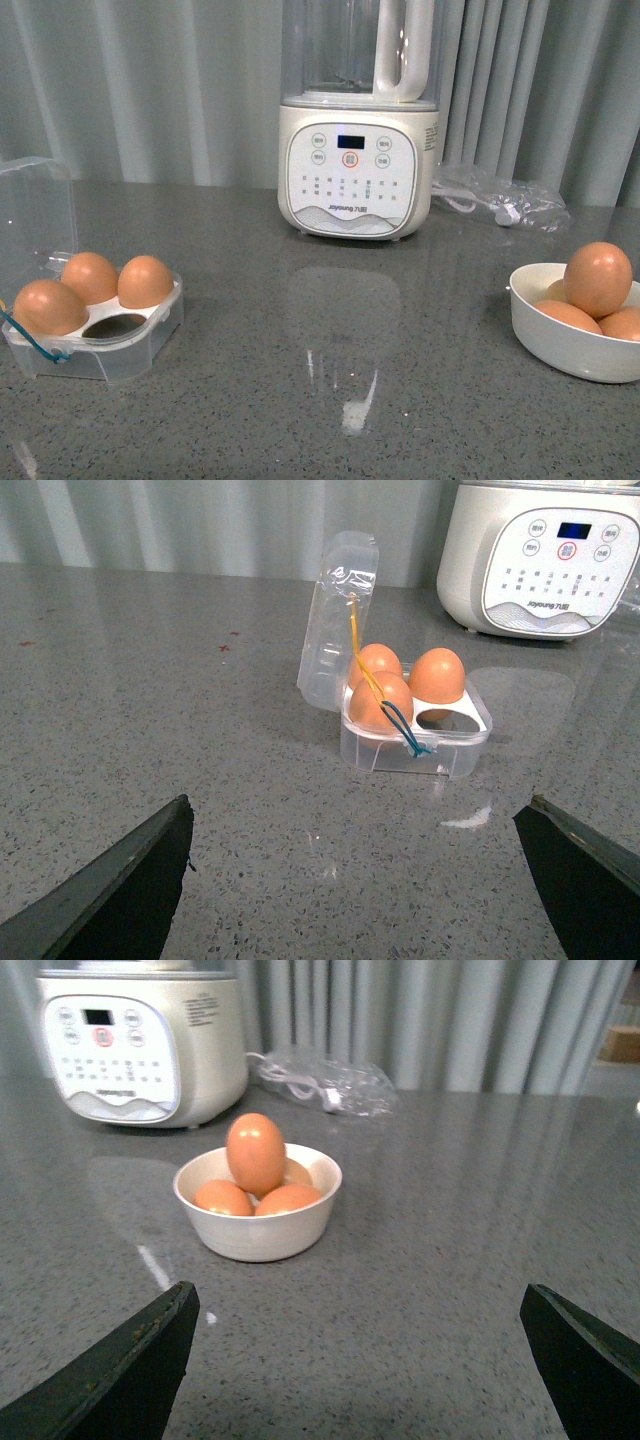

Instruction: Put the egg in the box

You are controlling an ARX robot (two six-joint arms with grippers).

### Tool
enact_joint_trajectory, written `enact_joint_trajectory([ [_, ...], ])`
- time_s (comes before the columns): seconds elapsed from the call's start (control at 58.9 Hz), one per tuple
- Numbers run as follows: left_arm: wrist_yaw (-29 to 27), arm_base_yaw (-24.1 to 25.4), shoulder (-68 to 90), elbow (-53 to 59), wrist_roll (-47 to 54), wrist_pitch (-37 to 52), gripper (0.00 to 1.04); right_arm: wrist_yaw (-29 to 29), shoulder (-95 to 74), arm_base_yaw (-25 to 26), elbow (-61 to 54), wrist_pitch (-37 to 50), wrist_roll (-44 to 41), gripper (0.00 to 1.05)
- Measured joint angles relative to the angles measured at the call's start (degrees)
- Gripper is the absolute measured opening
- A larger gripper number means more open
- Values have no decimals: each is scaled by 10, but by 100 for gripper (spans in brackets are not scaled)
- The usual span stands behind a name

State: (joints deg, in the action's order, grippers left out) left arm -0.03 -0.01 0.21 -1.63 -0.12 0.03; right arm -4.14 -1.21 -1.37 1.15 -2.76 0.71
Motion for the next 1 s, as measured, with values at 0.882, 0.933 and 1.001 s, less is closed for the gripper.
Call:
enact_joint_trajectory([
  [0.882,0,0,0,0,0,0,98,47,-555,79,266,301,12,98],
  [0.933,0,0,0,0,0,0,98,47,-597,64,298,300,14,98],
  [1.001,0,0,0,0,0,0,98,48,-641,45,333,292,18,98],
])
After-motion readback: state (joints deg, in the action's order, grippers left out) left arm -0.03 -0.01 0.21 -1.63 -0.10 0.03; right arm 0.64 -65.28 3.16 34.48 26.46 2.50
